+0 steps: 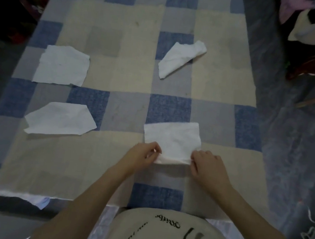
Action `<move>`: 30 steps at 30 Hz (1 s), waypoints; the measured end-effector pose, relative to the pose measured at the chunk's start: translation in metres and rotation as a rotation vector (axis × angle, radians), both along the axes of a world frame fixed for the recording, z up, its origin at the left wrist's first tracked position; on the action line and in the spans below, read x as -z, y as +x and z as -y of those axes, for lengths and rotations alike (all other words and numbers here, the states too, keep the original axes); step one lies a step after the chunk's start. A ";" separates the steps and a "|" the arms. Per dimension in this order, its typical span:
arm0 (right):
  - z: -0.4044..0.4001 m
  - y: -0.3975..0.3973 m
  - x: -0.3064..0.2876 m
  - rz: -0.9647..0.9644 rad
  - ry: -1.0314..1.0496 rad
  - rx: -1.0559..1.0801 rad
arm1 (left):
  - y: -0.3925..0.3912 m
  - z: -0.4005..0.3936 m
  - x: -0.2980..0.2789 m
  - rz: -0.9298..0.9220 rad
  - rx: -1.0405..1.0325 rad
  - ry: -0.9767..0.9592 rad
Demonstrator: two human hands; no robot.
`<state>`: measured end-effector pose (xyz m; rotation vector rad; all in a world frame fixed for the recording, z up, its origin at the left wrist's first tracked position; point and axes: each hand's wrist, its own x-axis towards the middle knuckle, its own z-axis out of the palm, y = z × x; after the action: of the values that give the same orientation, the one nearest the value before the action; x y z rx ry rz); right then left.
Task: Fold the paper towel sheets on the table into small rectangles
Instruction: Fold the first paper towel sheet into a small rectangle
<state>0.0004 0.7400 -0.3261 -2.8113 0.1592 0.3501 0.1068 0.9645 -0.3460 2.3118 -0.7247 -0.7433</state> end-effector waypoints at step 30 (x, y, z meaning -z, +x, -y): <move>0.056 0.094 -0.005 -0.204 0.926 0.683 | 0.072 0.024 -0.010 -0.275 -0.457 0.006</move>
<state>0.0946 0.6837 -0.3209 -1.6795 0.7534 0.3991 0.1792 0.9405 -0.3363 2.2004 -0.0640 -0.8181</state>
